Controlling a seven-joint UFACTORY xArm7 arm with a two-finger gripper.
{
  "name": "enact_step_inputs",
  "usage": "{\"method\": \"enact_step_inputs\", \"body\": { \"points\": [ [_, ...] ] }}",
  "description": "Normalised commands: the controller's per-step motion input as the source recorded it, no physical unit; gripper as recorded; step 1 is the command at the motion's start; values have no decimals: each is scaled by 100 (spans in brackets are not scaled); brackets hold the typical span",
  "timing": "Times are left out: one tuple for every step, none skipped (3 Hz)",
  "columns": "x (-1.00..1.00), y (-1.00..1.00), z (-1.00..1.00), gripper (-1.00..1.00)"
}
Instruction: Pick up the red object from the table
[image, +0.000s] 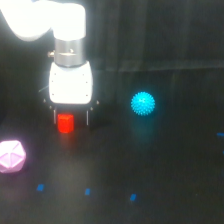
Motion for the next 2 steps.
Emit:
{"method": "enact_step_inputs", "body": {
  "points": [
    [-45, 20, -56, -95],
    [-8, -10, -31, -98]
  ]
}}
